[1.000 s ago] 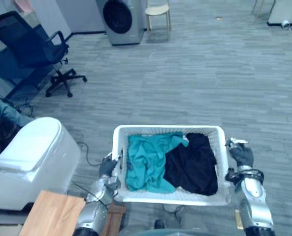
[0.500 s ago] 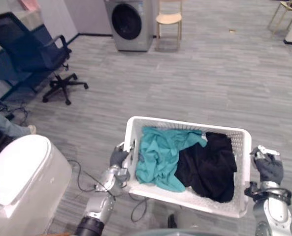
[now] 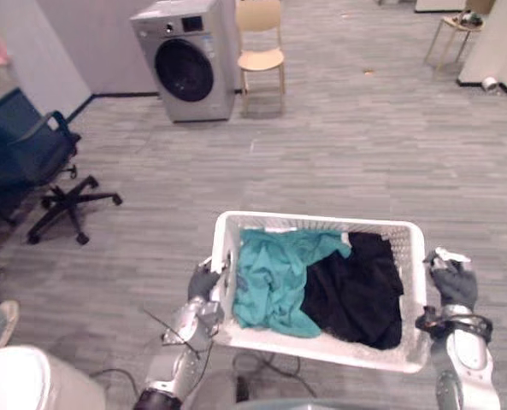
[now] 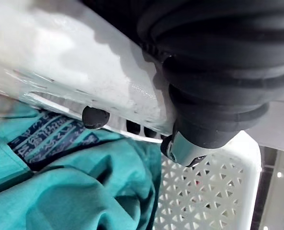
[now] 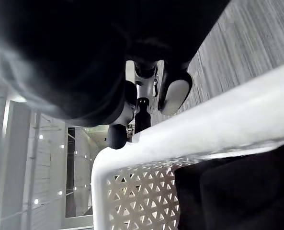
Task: Pick up the laundry basket with both hands and put the clothes into the washing machine.
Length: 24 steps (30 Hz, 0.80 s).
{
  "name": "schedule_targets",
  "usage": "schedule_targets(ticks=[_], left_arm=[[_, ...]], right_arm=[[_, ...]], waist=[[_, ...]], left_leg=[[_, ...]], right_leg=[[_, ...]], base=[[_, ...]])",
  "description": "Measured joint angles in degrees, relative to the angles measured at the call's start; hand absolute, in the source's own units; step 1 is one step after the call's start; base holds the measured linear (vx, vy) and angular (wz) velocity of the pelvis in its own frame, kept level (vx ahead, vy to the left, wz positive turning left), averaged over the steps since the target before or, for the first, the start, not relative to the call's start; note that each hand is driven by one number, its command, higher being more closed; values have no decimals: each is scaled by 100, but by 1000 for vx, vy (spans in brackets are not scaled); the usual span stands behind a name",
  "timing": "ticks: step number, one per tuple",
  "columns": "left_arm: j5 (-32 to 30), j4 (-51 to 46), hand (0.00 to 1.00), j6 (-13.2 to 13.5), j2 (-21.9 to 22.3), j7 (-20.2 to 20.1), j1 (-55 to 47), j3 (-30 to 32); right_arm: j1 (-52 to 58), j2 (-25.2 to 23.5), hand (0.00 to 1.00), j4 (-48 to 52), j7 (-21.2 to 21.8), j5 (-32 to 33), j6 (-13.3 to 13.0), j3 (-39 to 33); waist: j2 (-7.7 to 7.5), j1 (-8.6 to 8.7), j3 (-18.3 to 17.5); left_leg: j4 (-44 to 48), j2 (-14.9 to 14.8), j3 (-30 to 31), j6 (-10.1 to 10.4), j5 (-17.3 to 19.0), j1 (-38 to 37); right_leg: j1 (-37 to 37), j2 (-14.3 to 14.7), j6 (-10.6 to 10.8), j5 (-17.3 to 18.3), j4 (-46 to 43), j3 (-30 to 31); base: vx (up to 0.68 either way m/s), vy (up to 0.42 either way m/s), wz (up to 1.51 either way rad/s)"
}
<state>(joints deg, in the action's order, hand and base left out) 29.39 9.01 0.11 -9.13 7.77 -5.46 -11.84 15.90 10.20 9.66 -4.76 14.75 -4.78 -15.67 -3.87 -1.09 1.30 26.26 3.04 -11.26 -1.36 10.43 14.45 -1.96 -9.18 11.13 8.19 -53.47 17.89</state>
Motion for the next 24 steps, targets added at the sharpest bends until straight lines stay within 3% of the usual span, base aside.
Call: schedule_targets(ticks=[1, 2, 3, 4, 5, 6, 7, 9, 10, 11, 12, 14, 16, 19, 20, 21, 22, 24], left_arm=[[3, 8, 100, 3, -60, 31, 30, 71], [3, 7, 100, 2, -25, 50, 31, 96], [-2, 7, 100, 7, 9, 81, 44, 102], [-32, 4, 100, 6, -1, 95, 55, 103], [-32, 6, 100, 5, -4, 101, 55, 103], [-31, 5, 100, 6, -4, 104, 55, 105], [-31, 5, 100, 12, -8, 104, 90, 133], [-31, 8, 100, 12, -17, 107, 211, 135], [-30, 9, 100, 21, -28, 110, 257, 139], [-26, 89, 100, 35, -6, 108, 258, 122], [-26, 139, 100, 29, 46, 109, 253, 107], [-24, 186, 100, 22, 88, 112, 332, 133], [-25, 240, 100, 20, 151, 110, 287, 99], [-24, 239, 100, 31, 199, 52, 247, 111], [20, 222, 100, 49, 199, -1, 248, 149], [46, 225, 100, 51, 214, -10, 241, 160], [97, 223, 100, 50, 255, -12, 173, 170], [104, 221, 100, 26, 298, -12, 16, 239]], right_arm=[[-42, -150, 100, -43, 25, -73, 16, 55], [-118, -168, 100, -82, 25, -90, 27, 53], [-238, -165, 100, -228, 24, -95, 57, 26], [-314, -148, 100, -257, 33, -128, 98, 5], [-321, -141, 100, -257, 56, -128, 96, 5], [-317, -144, 100, -257, 66, -128, 95, 5], [-318, -142, 100, -256, 102, -128, 93, 8], [-325, -137, 100, -243, 107, -101, 62, -12], [-326, -135, 100, -211, 107, -71, 59, -8], [-346, -75, 100, -281, 108, -71, 25, 1], [-378, -24, 100, -363, 107, -70, 22, -6], [-435, 53, 100, -372, 106, -57, 122, -12], [-291, 92, 100, -325, 107, 53, 122, -16], [-91, 133, 100, -54, 123, 171, 61, -5], [-137, 132, 100, 129, 125, 241, 61, -4], [-147, 145, 100, 176, 126, 272, 56, 1], [-168, 150, 100, 182, 121, 270, 28, 0], [-173, 144, 100, 179, 100, 270, 79, 38]], waist=[[-228, 172, 19], [-274, 221, -9], [-113, 221, 80], [139, 219, 213], [329, 228, 240], [408, 240, 238], [475, 297, 240], [405, 327, 262], [367, 319, 227], [407, 406, 188], [526, 440, 122], [551, 449, 85], [547, 466, 96], [586, 471, 141], [573, 310, 158], [596, 284, 181], [674, 224, 204], [660, 157, 214]], left_leg=[[-389, 373, 28, -47, 132, -413], [-462, 432, 26, -108, 178, -574], [-711, 434, 23, -150, 209, -960], [-1050, 318, 35, -150, 209, -1409], [-1263, 206, 56, -150, 209, -1678], [-1369, 155, 68, -146, 209, -1817], [-1457, 71, 109, -49, 253, -2059], [-1531, -15, 186, 289, 463, -2463], [-1546, -81, 197, 522, 612, -2678], [-1578, -127, 346, 547, 631, -2857], [-1584, -271, 424, 547, 571, -2897], [-815, -407, 590, 751, 79, -2727], [433, -561, 712, 873, -683, -2359], [3099, -917, 633, 1296, -1020, -1527], [4121, -1033, 468, 1219, -939, -1029], [4383, -1087, 430, 1097, -860, -868], [4496, -1205, 345, 789, -663, -617], [3844, -1178, 101, 461, -260, -194]], right_leg=[[-664, -174, -145, -136, -1338, -30], [-961, -125, -231, -61, -1780, -51], [-1511, 32, -380, 170, -2195, -142], [-1977, 172, -461, 464, -2152, -416], [-2260, 279, -503, 659, -1827, -648], [-2385, 333, -517, 755, -1491, -758], [-2554, 379, -552, 790, -471, -1022], [-2760, 431, -769, 632, 834, -1280], [-2840, 542, -872, 223, 1875, -1286], [-2757, 575, -940, -717, 2142, -1400], [-2736, 660, -1040, -560, 2026, -1505], [-2576, 691, -1425, -154, 1740, -1677], [-1958, 647, -1589, -48, 1980, -1808], [-1005, 727, -1680, 46, 2541, -1936], [-575, 830, -1713, 304, 2924, -1614], [-414, 853, -1641, 423, 3056, -1564], [-204, 926, -1723, 599, 3099, -1471], [133, 895, -1768, 1008, 3200, -1148]], base=[[433, 182, -4], [596, 156, 17], [609, 133, -21], [618, 146, -37], [509, 102, -29], [529, 57, -1], [450, 4, 13], [610, -118, 12], [761, -224, 24], [637, -190, 28], [771, -231, 27], [627, -195, 12], [517, -165, 29], [469, -116, 12], [428, -37, -34], [368, 27, -42], [206, 51, -29], [260, 87, -33]])
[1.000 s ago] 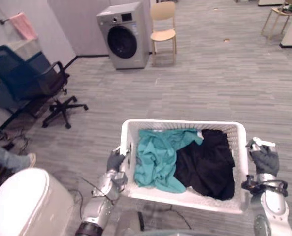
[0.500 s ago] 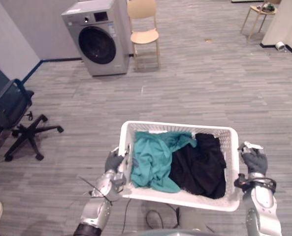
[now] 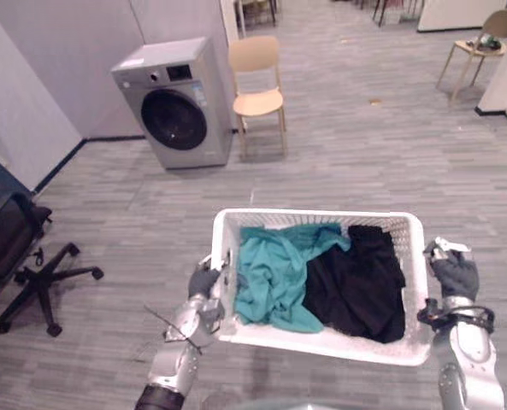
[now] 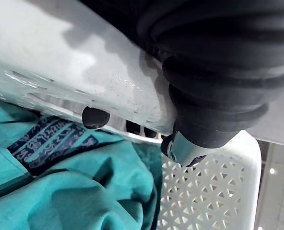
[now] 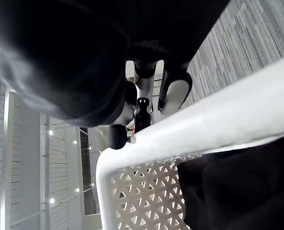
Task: Pick up the laundry basket with both hands and put the clothes into the washing machine.
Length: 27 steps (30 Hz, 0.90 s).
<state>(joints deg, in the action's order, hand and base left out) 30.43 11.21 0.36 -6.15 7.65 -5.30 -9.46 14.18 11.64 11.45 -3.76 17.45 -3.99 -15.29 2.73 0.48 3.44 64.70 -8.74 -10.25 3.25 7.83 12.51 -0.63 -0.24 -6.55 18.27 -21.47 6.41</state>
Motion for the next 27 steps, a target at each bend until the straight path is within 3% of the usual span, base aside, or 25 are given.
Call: schedule_targets(ticks=[2, 3, 4, 6, 7, 8, 9, 10, 11, 12, 13, 14, 15, 16, 17, 18, 19, 20, 21, 22, 23, 24, 25, 27], left_arm=[[22, -42, 100, -6, 77, 0, -86, 18], [37, -53, 100, -6, 86, 1, -107, 17], [37, -109, 100, -15, 86, 2, -139, -5], [36, -250, 100, -12, 108, 1, -166, -21], [30, -254, 100, -16, 93, 8, -206, -105], [23, -245, 100, -28, 65, 37, -277, -120], [17, -242, 100, -35, 68, 42, -270, -143], [-17, -243, 100, -44, 48, 42, -244, -148], [-33, -223, 100, -66, -56, 50, -235, -200], [-35, -227, 100, -82, -73, 57, -252, -210], [-44, -206, 100, -106, -232, 121, -250, -144], [-77, -205, 100, -127, -192, 173, -246, -107], [-94, -206, 100, -127, -172, 173, -243, -110], [-138, -205, 100, -127, -169, 173, -243, -134], [-159, -204, 100, -135, -193, 170, -236, -160], [-160, -205, 100, -135, -196, 170, -216, -156], [-160, -204, 100, -133, -197, 172, -174, -142], [-160, -200, 100, -132, -203, 171, -126, -142], [-160, -200, 100, -132, -205, 170, -103, -144], [-160, -199, 100, -132, -205, 168, -65, -144], [-159, -201, 100, -129, -211, 156, -42, -147], [-153, -102, 100, -120, -123, 148, -24, -149], [-143, -39, 100, -120, -23, 143, -3, -146], [-142, 63, 100, -122, -25, 126, 148, -158]], right_arm=[[-42, 25, 100, 29, -24, -5, 2, 31], [-67, 67, 100, 27, -38, -6, 9, 29], [-85, 69, 100, 34, -63, -10, -6, 31], [-84, 202, 100, -12, -109, -39, -106, -3], [-115, 218, 100, -182, -116, -131, -86, -2], [-20, 102, 100, -284, -115, -237, -19, 13], [14, 121, 100, -381, -115, -239, -24, 0], [-55, 130, 100, -606, -85, -265, 16, -63], [-113, 67, 100, -857, -63, -319, 15, -52], [-116, 79, 100, -887, -15, -366, 15, -44], [-114, -118, 100, -1014, 70, -423, 58, 18], [-113, -165, 100, -1029, 95, -464, 57, 39], [-114, -164, 100, -1042, 96, -465, 75, 13], [-123, -164, 100, -1051, 118, -467, 99, -36], [-127, -158, 100, -1050, 130, -463, 95, -61], [-127, -171, 100, -1041, 131, -462, 92, -61], [-119, -215, 100, -1017, 129, -458, 88, -67], [-99, -235, 100, -950, 128, -453, 81, -96], [-85, -247, 100, -886, 128, -453, 83, -113], [-68, -286, 100, -763, 128, -451, 82, -145], [-63, -349, 100, -608, 124, -447, 72, -188], [-57, -303, 100, -580, 118, -443, 39, -197], [-87, -202, 100, -587, 116, -444, 62, -228], [-64, -150, 100, -564, 117, -437, 121, -245]], waist=[[16, -154, 11], [1, -161, 3], [-79, -176, -38], [-1, -147, -82], [-116, -209, -221], [-339, -145, -454], [-398, -58, -505], [-443, -25, -452], [-507, -63, -463], [-481, -120, -479], [-876, -92, -487], [-925, 46, -454], [-863, 68, -408], [-706, 127, -322], [-467, 260, -257], [-421, 285, -226], [-407, 327, -172], [-407, 330, -162], [-420, 334, -154], [-459, 332, -128], [-516, 326, -154], [-418, 351, -165], [-241, 337, -242], [-201, 365, -252]], left_leg=[[-1311, 112, -201, -29, 331, 271], [-2083, 211, -252, -55, 343, 388], [-3528, 459, -329, 46, 255, 372], [-4618, 591, -315, 191, 141, 454], [-4552, 806, -259, -122, -379, 500], [-4361, 1130, -292, -449, -527, 489], [-4125, 1223, -277, -655, -428, 537], [-3161, 1204, -251, -965, -208, 821], [-3415, 1540, -205, -611, -53, 740], [-4116, 1622, -144, -770, -92, 446], [-4375, 1987, -215, -918, 26, 20], [-4551, 2210, 0, -985, 112, -339], [-4659, 2242, 95, -983, 121, -554], [-4885, 2235, 256, -983, 121, -894], [-5216, 2135, 533, -971, 114, -1375], [-5302, 2085, 600, -888, 130, -1560], [-5455, 2020, 678, -789, 185, -1909], [-5516, 1919, 755, -566, 318, -2184], [-5547, 1876, 777, -482, 371, -2328], [-5603, 1818, 810, -365, 448, -2566], [-5616, 1740, 807, -172, 600, -2810], [-5615, 1605, 892, -130, 642, -2986], [-5534, 1314, 966, -58, 563, -3009], [-4877, 1182, 994, 161, 212, -2920]], right_leg=[[240, -180, 77, 216, 107, 148], [353, -282, 101, 292, 191, 167], [433, -534, 186, 338, 196, 63], [630, -614, 410, 537, 246, -7], [824, -826, 702, 671, 286, -16], [1008, -1142, 920, 630, 211, 38], [1018, -1234, 1078, 531, 78, 88], [1005, -1226, 1274, 177, -458, 366], [735, -1162, 1739, -213, -1500, 622], [459, -1096, 2206, -568, -2253, 730], [-270, -1184, 2113, -1326, -3877, 1110], [-900, -1127, 1825, -1413, -5046, 1007], [-1185, -1054, 1734, -1326, -5419, 973], [-1589, -939, 1609, -1103, -5672, 884], [-2160, -846, 1441, -687, -5517, 645], [-2356, -815, 1438, -572, -5327, 570], [-2660, -744, 1399, -388, -4695, 505], [-2834, -674, 1332, -338, -3696, 437], [-2865, -674, 1277, -374, -3097, 402], [-2849, -641, 1091, -579, -2145, 261], [-2744, -534, 903, -1222, -936, 195], [-2641, -449, 870, -1631, -950, 160], [-2589, -294, 746, -1391, -1114, -51], [-2444, -289, 455, -1026, -1473, -355]], base=[[374, 173, -43], [438, 225, -39], [351, 189, -13], [499, 279, -3], [763, 350, 11], [727, 264, 30], [773, 215, 60], [673, 249, 51], [566, 282, 23], [427, 256, 4], [452, 156, 34], [515, 101, 54], [599, 58, 64], [587, 69, 57], [590, 70, 54], [683, 17, 51], [582, -30, 36], [713, -83, 31], [508, -97, 32], [654, -163, 29], [693, -215, 37], [810, -265, 28], [773, -277, 33], [636, -257, 29]])
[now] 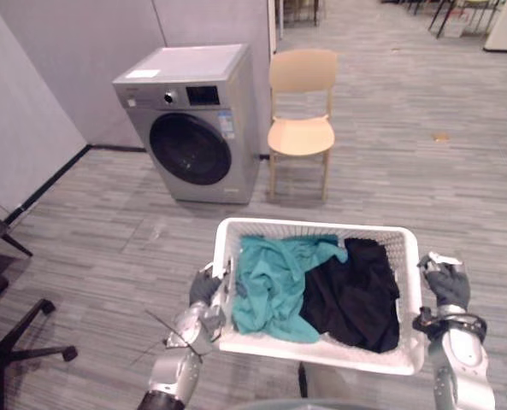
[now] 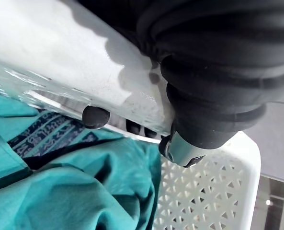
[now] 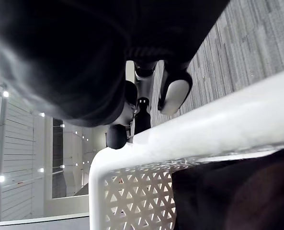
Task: Pick up the laundry basket with both hands and put the clothes into the washing machine.
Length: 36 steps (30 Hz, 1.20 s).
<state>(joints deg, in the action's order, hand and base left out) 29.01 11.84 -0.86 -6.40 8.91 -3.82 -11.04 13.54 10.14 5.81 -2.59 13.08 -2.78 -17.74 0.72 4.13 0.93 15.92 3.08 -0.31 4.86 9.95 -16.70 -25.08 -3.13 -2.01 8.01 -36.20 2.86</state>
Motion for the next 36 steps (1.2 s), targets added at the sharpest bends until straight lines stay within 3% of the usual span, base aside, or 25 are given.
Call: schedule_targets(ticks=[1, 2, 4, 5, 8, 11, 12, 14, 16, 17, 18, 19, 20, 21, 22, 23, 26, 27, 29, 30, 31, 32, 33, 34, 36], left_arm=[[0, 2, 100, -1, 13, 0, -2, -2], [0, 2, 100, -1, 33, -15, -29, -19], [1, -1, 100, 15, 44, -111, -22, 9], [15, -1, 100, 34, 65, -141, -20, 54], [53, 0, 100, 33, 97, -140, -180, 169], [58, -11, 100, 2, 109, -139, -390, 172], [59, -13, 100, 2, 115, -140, -396, 152], [64, -51, 100, -1, 200, -140, -393, 134], [61, -71, 100, -7, 257, -126, -395, 25], [60, -73, 100, -10, 264, -121, -404, 1], [60, -72, 100, -11, 263, -121, -426, -10], [56, -64, 100, -11, 224, -118, -470, 2], [41, -71, 100, -12, 181, -117, -462, -21], [26, -78, 100, -10, 140, -117, -456, -27], [-24, -80, 100, -11, 54, -104, -453, -14], [-65, -80, 100, -26, 41, -76, -449, -4], [-79, -55, 100, -110, 31, -25, -451, -6], [-80, -56, 100, -109, -1, -15, -384, -17], [-77, -59, 100, -104, -89, -15, -254, -33], [-73, -58, 100, -101, -151, -16, -145, -32], [-70, -58, 100, -102, -180, -15, -98, -29], [-65, -51, 100, -101, -153, -20, -91, -19], [-64, -37, 100, -104, -79, -18, -97, -35], [-64, -52, 100, -99, -27, -18, -105, -33], [-53, -50, 100, -103, -15, -18, -102, -11]], right_arm=[[42, 3, 100, 17, 0, 15, 30, -8], [171, 36, 100, 120, 4, 83, 71, -17], [277, 23, 100, 393, 4, 170, 40, -13], [290, 41, 100, 499, 16, 228, 5, 4], [234, -8, 100, 483, 5, 268, 49, 127], [268, 68, 100, 488, -46, 261, 95, 244], [276, 87, 100, 495, -66, 262, 87, 234], [296, 176, 100, 533, -123, 253, 34, 177], [309, 224, 100, 531, -216, 205, -21, 148], [335, 213, 100, 513, -222, 195, -7, 87], [342, 221, 100, 490, -211, 193, -4, 92], [364, 110, 100, 378, -195, 191, -4, 124], [411, 85, 100, 213, -166, 178, -7, 103], [396, 84, 100, 112, -122, 142, 8, 101], [339, 51, 100, -56, -11, 25, 62, 102], [309, 8, 100, -97, 24, -32, 95, 90], [254, -66, 100, -218, 36, -39, 107, 70], [244, -91, 100, -193, 37, -27, 75, 59], [262, -103, 100, -73, 39, -27, 87, 50], [267, -157, 100, 36, 39, -26, 86, 47], [265, -192, 100, 69, 39, -21, 85, 39], [272, -194, 100, 93, 41, -18, 88, 32], [269, -137, 100, 90, 28, -17, 91, 0], [232, -40, 100, 160, 25, -19, 118, -17], [257, 3, 100, 365, 29, -17, 123, 13]], waist=[[0, 11, 3], [-8, 32, 54], [2, 14, 168], [87, -47, 218], [118, -347, 296], [103, -434, 347], [84, -486, 337], [9, -454, 341], [-36, -471, 305], [-50, -523, 249], [-86, -533, 177], [-263, -493, -14], [-476, -475, -107], [-563, -494, -120], [-653, -484, -125], [-643, -416, -90], [-349, -231, 79], [-204, -167, 90], [-197, -173, 97], [-254, -154, 134], [-308, -143, 161], [-366, -144, 141], [-268, -137, 116], [-161, -195, 72], [-216, -132, 106]], left_leg=[[325, -23, -5, 95, -216, 96], [1390, -92, -14, 409, -1069, 406], [3198, -308, -119, 831, -1757, 1115], [4713, -490, -374, 815, -1703, 1746], [6030, -852, -857, 235, -996, 2780], [4562, -1061, -1324, -159, -339, 3327], [3891, -1017, -1411, -132, -273, 3316], [1039, -659, -1370, -59, -276, 3304], [143, -411, -1337, 40, -384, 3284], [-99, -154, -1312, -296, -681, 3188], [-60, -13, -1286, -613, -973, 3135], [56, 251, -1316, -884, -900, 3054], [115, 576, -1354, -1026, -626, 2861], [108, 691, -1395, -1082, -525, 2743], [10, 869, -1301, -1165, -348, 2492], [-22, 944, -1213, -1171, -260, 2279], [-423, 886, -817, -1145, -174, 1310], [-649, 773, -670, -1037, -112, 934], [-770, 684, -577, -878, -9, 710], [-804, 611, -507, -749, 130, 536], [-802, 587, -465, -690, 202, 424], [-781, 478, -414, -649, 398, 240], [-769, 360, -369, -625, 485, 185], [-648, 191, -312, -561, 475, 187], [-94, 129, -273, -444, 406, 239]], right_leg=[[144, -1, -75, 64, -7, -61], [657, -21, -177, 173, 181, -142], [1231, 11, -175, 384, 534, -112], [1558, 143, -217, 643, 718, -35], [2108, 337, -412, 988, 850, 372], [2561, 245, -373, 1218, 1081, 707], [2588, 194, -333, 1265, 1091, 749], [2879, -48, -185, 1579, 1125, 771], [3084, -208, -5, 1803, 1217, 738], [3558, -399, 290, 1994, 1234, 798], [3561, -482, 387, 2045, 996, 898], [3393, -664, 501, 2056, 326, 1054], [2904, -806, 1210, 1652, -986, 1289], [2629, -810, 1596, 1244, -1688, 1439], [2023, -771, 1766, 338, -2910, 1607], [1592, -734, 1631, 116, -3666, 1542], [550, -609, 1164, 474, -4519, 1205], [65, -598, 1162, 697, -3838, 1066], [-187, -600, 1121, 754, -2289, 977], [-125, -581, 996, 619, -840, 975], [-84, -554, 849, 452, -186, 992], [1, -461, 657, -313, 425, 1109], [100, -338, 764, -330, 370, 1046], [112, -214, 664, -121, 202, 941], [204, -306, 507, 279, -206, 724]], base=[[550, -239, 25], [424, -183, 23], [445, -161, 8], [374, -111, -29], [314, -30, -77], [383, 91, -69], [350, 164, -53], [467, 188, -3], [567, 249, 9], [622, 282, -8], [812, 346, -2], [574, 204, 16], [710, 258, 23], [665, 228, 19], [591, 185, 14], [665, 167, 31], [530, 78, 34], [552, 36, 25], [453, -53, 26], [460, -138, 33], [577, -231, 40], [394, -198, 32], [457, -242, 19], [387, -249, 20], [338, -269, 33]])
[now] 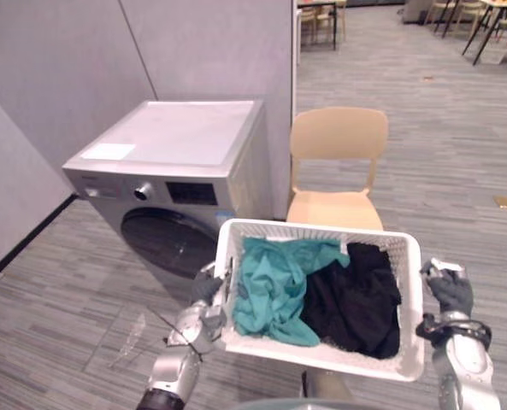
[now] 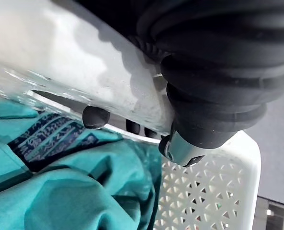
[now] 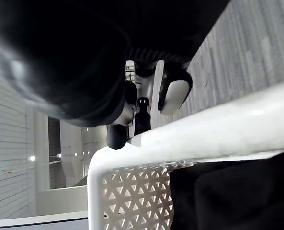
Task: Pick up the laundry basket with both hands and put the clothes into the washing machine.
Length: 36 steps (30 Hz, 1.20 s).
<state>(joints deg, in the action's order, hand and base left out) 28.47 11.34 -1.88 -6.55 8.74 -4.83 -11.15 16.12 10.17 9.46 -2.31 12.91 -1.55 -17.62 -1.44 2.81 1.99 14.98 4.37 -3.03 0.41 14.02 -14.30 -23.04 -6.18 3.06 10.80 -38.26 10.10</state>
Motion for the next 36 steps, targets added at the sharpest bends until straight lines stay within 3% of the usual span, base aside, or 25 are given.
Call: schedule_targets(ticks=[1, 2, 3, 4, 5, 7, 8, 9, 11, 12, 13, 14, 15, 18, 20, 22, 24, 27, 30, 31, 32, 33, 35, 36], left_arm=[[0, 0, 100, -1, 57, 0, -3, 3], [2, -1, 100, 8, 95, -5, 2, 4], [3, -1, 100, 1, 98, -9, -2, 1], [12, -1, 100, -2, 95, -52, -46, 18], [23, -1, 100, -1, 100, -85, -74, 25], [25, -1, 100, -2, 98, -102, -76, 4], [25, 0, 100, -15, 102, -103, -76, -5], [25, 0, 100, -18, 102, -103, -77, -13], [25, 0, 100, -18, 105, -105, -70, -10], [25, 0, 100, -19, 106, -105, -71, -16], [26, 0, 100, -20, 113, -103, -72, -29], [26, -1, 100, -6, 140, -99, -67, -59], [26, -1, 100, -5, 182, -103, -32, -91], [90, -8, 100, -6, 149, -172, 22, -332], [120, 15, 100, -59, 176, -141, -2, -808], [165, 116, 100, -121, 197, -93, -1, -897], [232, 339, 100, -124, 177, -94, 145, -889], [232, 423, 100, -119, 186, -95, 228, -959], [229, 467, 100, -113, 164, -196, 266, -1191], [233, 580, 100, -112, 190, -236, 343, -1216], [232, 670, 100, -109, 198, -251, 411, -1175], [239, 764, 100, -87, 220, -264, 522, -1158], [240, 800, 100, -98, 328, -248, 555, -1185], [238, 801, 100, -102, 330, -250, 554, -1195]], right_arm=[[125, 35, 100, 116, 0, 1, -4, -2], [276, 53, 100, 237, 3, 17, 12, 2], [351, 99, 100, 326, 4, 57, 32, 7], [477, 168, 100, 468, 16, 81, 44, 38], [555, 161, 100, 546, 17, 115, 53, 57], [645, 160, 100, 555, 5, 122, 59, 55], [712, 167, 100, 555, -3, 119, 77, 55], [715, 175, 100, 556, -10, 114, 83, 55], [683, 271, 100, 560, -12, 103, 85, 55], [683, 274, 100, 561, -12, 102, 84, 55], [684, 360, 100, 540, -13, 97, 67, 51], [704, 476, 100, 492, -12, 91, 46, 36], [639, 600, 100, 499, -1, 18, 79, -28], [690, 481, 100, 466, -32, -82, 197, -323], [687, 465, 100, 309, -10, -94, 254, -876], [695, 468, 100, 309, 82, -126, 272, -984], [789, 480, 100, 307, 277, -125, 277, -1074], [838, 718, 100, -19, 386, -121, 315, -1166], [978, 729, 100, -157, 415, -183, 342, -1172], [1038, 651, 100, -155, 402, -180, 338, -1245], [1000, 651, 100, -117, 406, -177, 328, -1221], [910, 583, 100, -61, 376, -177, 307, -1213], [939, 454, 100, -64, 312, -170, 309, -1341], [925, 412, 100, -64, 285, -172, 309, -1356]], waist=[[-7, 4, 7], [78, 109, 82], [115, 115, 119], [191, 25, 134], [225, -120, 166], [233, -150, 196], [201, -154, 219], [200, -158, 219], [198, -183, 221], [188, -200, 223], [182, -199, 202], [230, -197, 170], [344, -186, 142], [241, -61, 90], [214, -136, 58], [152, -118, 30], [103, -70, -9], [150, -74, -125], [220, -82, -164], [377, -40, -115], [300, -115, -72], [263, -133, 53], [340, -94, 128], [342, -108, 129]], left_leg=[[848, -133, -18, 40, -19, 279], [2482, -446, -57, 422, -340, 897], [3113, -602, -102, 525, -678, 1160], [3988, -883, -300, 568, -1606, 1550], [4529, -1088, -470, 524, -2130, 1739], [5397, -1396, -598, 443, -2027, 2159], [5556, -1570, -741, 320, -1648, 2463], [5411, -1602, -809, 275, -1478, 2548], [4173, -1590, -1038, 327, -944, 2777], [3620, -1538, -1080, 365, -870, 2738], [2472, -1356, -1089, 388, -874, 2541], [885, -1045, -861, 486, -1203, 2274], [151, -911, -789, 471, -1923, 2208], [-265, -575, -1009, 317, -1646, 2031], [-577, -388, -1135, 258, -1659, 1862], [-781, -357, -1151, 250, -1656, 1754], [-935, -357, -1146, 244, -1660, 1631], [-1109, -327, -1092, 208, -1689, 1558], [-1089, -268, -812, -55, -1893, 1580], [-1021, -450, -617, -77, -1923, 1616], [-972, -517, -559, 30, -1992, 1710], [-782, -557, -522, 113, -1962, 1813], [-573, -728, -570, 292, -2112, 1951], [-270, -760, -670, 403, -1978, 2048]], right_leg=[[181, 1, -98, 235, -81, -162], [497, 37, -223, 477, -90, -449], [635, 98, -253, 596, -113, -523], [837, 248, -425, 804, -177, -487], [1009, 338, -536, 905, -187, -417], [1296, 404, -662, 1076, -173, -414], [1554, 384, -709, 1188, -67, -388], [1637, 363, -730, 1209, 3, -370], [1926, 240, -679, 1290, 262, -254], [1985, 182, -652, 1306, 309, -224], [1985, 82, -542, 1265, 331, -246], [1993, -7, -384, 1355, 317, -178], [1971, -16, -203, 1504, 237, -87], [1961, -349, 154, 1530, 101, 77], [1996, -464, 336, 1434, 227, 297], [1998, -482, 454, 1368, 280, 409], [2075, -467, 488, 1347, 356, 407], [2098, -461, 488, 1347, 348, 304], [2120, -414, 570, 1299, -63, 60], [1841, -243, 501, 1395, -633, 119], [1747, -326, 167, 1591, -41, 133], [1892, -345, 126, 1518, 369, -11], [1919, -240, 49, 1426, 298, -367], [1915, -223, -46, 1414, 272, -494]], base=[[285, -267, 60], [274, -263, 58], [303, -291, 25], [260, -217, -34], [330, -199, -55], [272, -83, -35], [297, -41, -18], [290, -4, -25], [327, 68, -24], [375, 109, -21], [382, 151, -26], [440, 220, -29], [365, 190, -26], [397, 213, 24], [268, 134, -3], [164, 24, -19], [98, -43, -5], [35, -90, 15], [-24, -151, 65], [-124, -210, 63], [-178, -276, 73], [-155, -209, 69], [-152, -152, 72], [-161, -105, 39]])
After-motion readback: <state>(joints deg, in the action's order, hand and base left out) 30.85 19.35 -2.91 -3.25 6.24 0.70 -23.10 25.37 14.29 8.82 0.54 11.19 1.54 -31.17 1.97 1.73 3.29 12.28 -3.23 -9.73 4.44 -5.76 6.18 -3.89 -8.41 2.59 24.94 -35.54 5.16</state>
